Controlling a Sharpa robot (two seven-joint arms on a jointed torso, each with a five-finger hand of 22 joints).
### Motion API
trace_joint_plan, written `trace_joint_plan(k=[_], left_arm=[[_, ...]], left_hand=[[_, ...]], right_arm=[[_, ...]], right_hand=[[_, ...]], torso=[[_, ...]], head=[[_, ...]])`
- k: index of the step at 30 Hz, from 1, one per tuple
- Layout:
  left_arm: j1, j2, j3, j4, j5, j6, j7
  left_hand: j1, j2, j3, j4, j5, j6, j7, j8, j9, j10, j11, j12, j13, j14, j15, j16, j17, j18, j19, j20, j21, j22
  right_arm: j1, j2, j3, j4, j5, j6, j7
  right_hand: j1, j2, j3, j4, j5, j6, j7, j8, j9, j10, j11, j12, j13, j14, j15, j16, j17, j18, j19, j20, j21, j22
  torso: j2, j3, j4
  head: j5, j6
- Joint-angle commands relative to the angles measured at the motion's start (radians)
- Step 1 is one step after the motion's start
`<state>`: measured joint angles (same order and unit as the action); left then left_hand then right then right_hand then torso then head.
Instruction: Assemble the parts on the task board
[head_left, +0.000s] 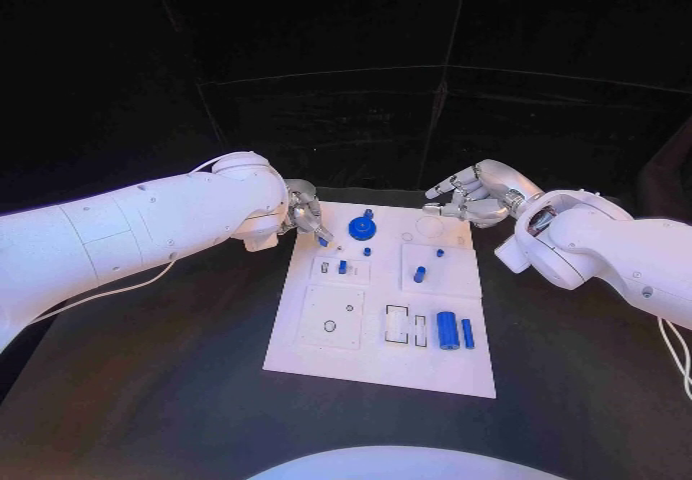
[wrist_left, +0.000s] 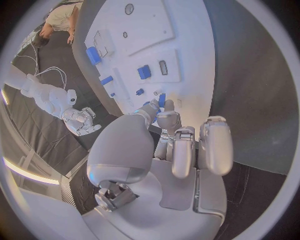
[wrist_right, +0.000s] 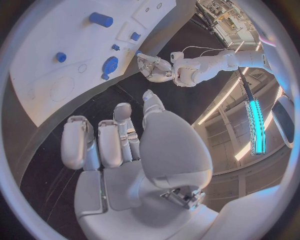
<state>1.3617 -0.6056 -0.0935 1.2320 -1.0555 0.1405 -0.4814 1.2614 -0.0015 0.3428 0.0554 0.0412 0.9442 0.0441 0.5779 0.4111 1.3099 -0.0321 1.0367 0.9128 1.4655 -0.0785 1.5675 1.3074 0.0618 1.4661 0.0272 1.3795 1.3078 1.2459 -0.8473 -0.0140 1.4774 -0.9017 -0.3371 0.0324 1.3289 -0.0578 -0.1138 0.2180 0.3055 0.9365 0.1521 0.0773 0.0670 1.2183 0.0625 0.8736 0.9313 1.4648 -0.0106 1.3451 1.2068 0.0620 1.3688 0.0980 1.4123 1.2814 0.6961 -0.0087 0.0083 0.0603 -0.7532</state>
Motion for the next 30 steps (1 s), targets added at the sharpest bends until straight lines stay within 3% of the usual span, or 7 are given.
trace_joint_plan(k=[1, 10, 18, 30], left_arm=[[-0.01, -0.024, -0.001, 0.047, -0.027, -0.1, 0.026], [-0.039, -0.072, -0.002, 0.134, -0.057, -0.147, 0.013], [-0.056, -0.078, -0.004, 0.153, -0.08, -0.145, -0.004], [-0.064, -0.082, -0.008, 0.163, -0.084, -0.105, -0.025]], left_hand=[[-0.004, -0.011, 0.114, -0.101, 0.007, 0.013, -0.003, 0.006, 0.005, 0.006, 0.0, -0.001, 0.001, 0.105, -0.01, 0.003, 0.263, -0.008, 0.018, -0.008, 0.007, 0.034], [-0.021, -0.027, 0.155, -0.107, 0.008, 0.017, -0.004, 0.01, 0.006, 0.014, -0.001, -0.001, 0.001, 0.105, -0.01, 0.003, 0.263, -0.009, 0.02, -0.008, 0.01, 0.038], [-0.029, -0.035, 0.173, -0.11, 0.008, 0.018, -0.005, 0.012, 0.007, 0.017, -0.002, 0.0, 0.002, 0.105, -0.011, 0.003, 0.263, -0.009, 0.021, -0.008, 0.012, 0.041], [-0.032, -0.037, 0.18, -0.112, 0.008, 0.019, -0.005, 0.013, 0.007, 0.018, -0.002, -0.001, 0.001, 0.105, -0.011, 0.003, 0.263, -0.009, 0.021, -0.008, 0.011, 0.041]], right_arm=[[0.002, 0.0, 0.001, 0.001, -0.001, 0.0, 0.01], [0.002, 0.0, 0.0, -0.002, -0.001, 0.002, 0.01], [0.002, 0.0, 0.0, -0.004, -0.001, 0.003, 0.011], [0.002, 0.0, 0.0, -0.004, -0.001, 0.004, 0.011]], right_hand=[[-0.001, 0.009, -0.008, 0.0, 0.005, -0.002, -0.001, 0.0, 0.001, -0.006, 0.0, -0.001, 0.001, 0.031, -0.002, -0.005, 0.0, 0.007, -0.005, 0.001, -0.004, 0.0], [-0.001, 0.009, -0.008, 0.0, 0.005, -0.002, -0.001, 0.0, 0.001, -0.006, 0.0, -0.001, 0.001, 0.031, -0.002, -0.005, 0.0, 0.007, -0.005, 0.001, -0.004, 0.0], [-0.001, 0.009, -0.008, 0.0, 0.005, -0.002, -0.001, 0.0, 0.001, -0.006, 0.0, -0.001, 0.001, 0.031, -0.002, -0.005, 0.0, 0.007, -0.005, 0.001, -0.004, 0.0], [-0.001, 0.009, -0.008, 0.0, 0.005, -0.002, -0.001, 0.0, 0.001, -0.006, 0.0, -0.001, 0.001, 0.031, -0.002, -0.005, 0.0, 0.007, -0.005, 0.001, -0.004, 0.0]], torso=[[-0.001, -0.0005, 0.0017], [-0.001, -0.0012, 0.001], [0.001, -0.0002, -0.0009], [0.001, 0.0003, -0.001]], head=[[0.001, 0.001], [0.002, 0.0], [0.005, -0.001], [0.006, -0.005]])
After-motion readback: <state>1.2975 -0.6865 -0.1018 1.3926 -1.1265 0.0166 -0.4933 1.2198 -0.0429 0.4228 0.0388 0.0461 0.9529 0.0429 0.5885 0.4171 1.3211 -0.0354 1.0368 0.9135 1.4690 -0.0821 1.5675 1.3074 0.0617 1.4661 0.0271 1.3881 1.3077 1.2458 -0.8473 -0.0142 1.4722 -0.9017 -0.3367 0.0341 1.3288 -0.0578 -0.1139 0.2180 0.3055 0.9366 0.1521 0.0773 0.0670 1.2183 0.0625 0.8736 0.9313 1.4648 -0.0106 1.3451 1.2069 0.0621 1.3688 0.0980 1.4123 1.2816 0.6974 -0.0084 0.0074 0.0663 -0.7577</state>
